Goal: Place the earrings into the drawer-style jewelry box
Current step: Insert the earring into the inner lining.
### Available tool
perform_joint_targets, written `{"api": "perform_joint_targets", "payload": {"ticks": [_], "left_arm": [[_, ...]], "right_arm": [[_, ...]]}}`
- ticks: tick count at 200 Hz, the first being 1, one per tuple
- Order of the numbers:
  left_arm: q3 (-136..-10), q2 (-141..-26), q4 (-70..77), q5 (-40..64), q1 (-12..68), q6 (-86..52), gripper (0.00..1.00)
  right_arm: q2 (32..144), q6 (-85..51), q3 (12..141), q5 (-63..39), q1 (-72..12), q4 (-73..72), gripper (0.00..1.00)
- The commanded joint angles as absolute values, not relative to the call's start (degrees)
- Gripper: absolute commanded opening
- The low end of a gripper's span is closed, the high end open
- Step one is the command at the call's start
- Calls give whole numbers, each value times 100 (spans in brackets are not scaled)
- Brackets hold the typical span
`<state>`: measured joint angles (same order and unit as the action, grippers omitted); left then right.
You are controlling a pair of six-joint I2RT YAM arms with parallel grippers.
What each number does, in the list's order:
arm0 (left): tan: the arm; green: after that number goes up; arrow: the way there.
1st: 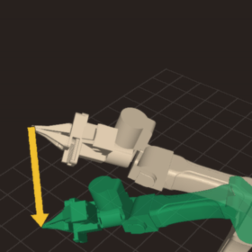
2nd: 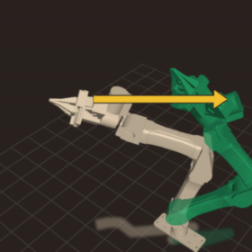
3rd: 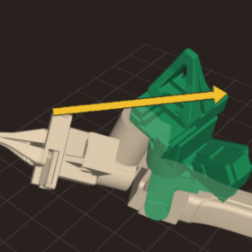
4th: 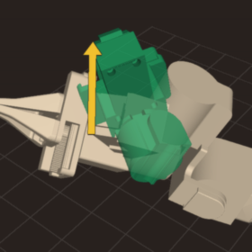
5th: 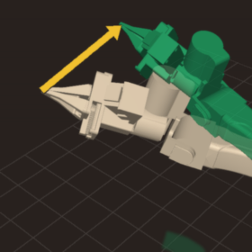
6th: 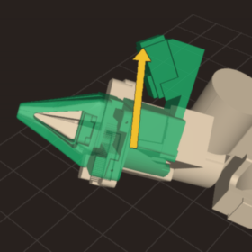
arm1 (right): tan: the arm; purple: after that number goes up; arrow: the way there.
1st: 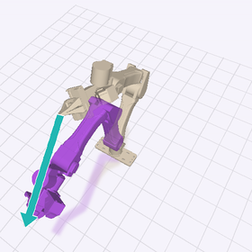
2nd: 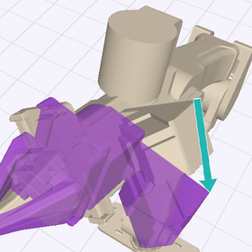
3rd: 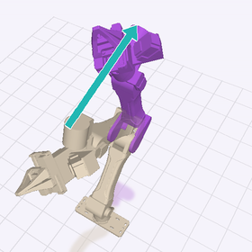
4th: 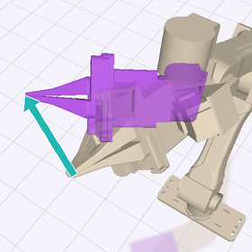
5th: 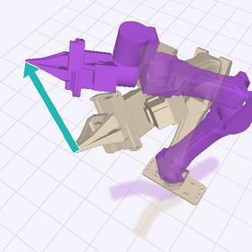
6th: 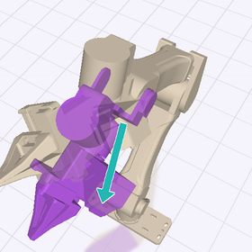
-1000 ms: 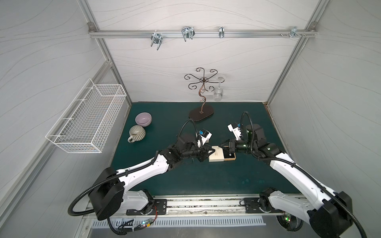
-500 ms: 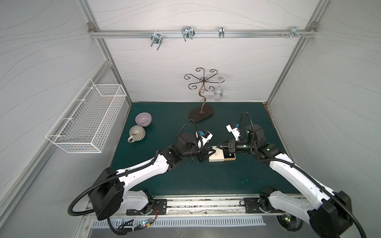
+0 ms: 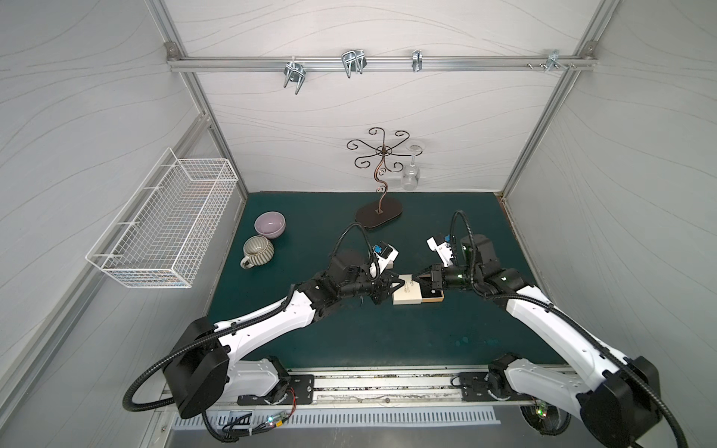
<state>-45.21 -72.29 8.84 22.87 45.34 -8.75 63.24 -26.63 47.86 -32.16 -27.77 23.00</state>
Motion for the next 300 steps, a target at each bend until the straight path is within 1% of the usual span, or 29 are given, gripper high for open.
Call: {"api": "perform_joint_targets", "payload": {"ticks": [1,19,77,117,300], "left_arm": [[-4542,-7043,933,2329,4466,-861,34],[-4467,-7020,921,2328,4431,-873,34],[-4309,-6931,931,2354,4377,-888,34],[-4242,-6918,979,2399,4338,-897,34],[-4042,-6755,1042,2452,4246,-875,35]], "right_arm": [[6651,-2178,5041,-2170,-2726,3369,13],[6908,-2153,5072,-1679,-2733,3634,13],[7650,-1931,5168,-954,-2733,3961,12],[8003,-1761,5229,-836,-2733,4005,11],[9100,-1371,5665,-988,-2733,3429,9]]}}
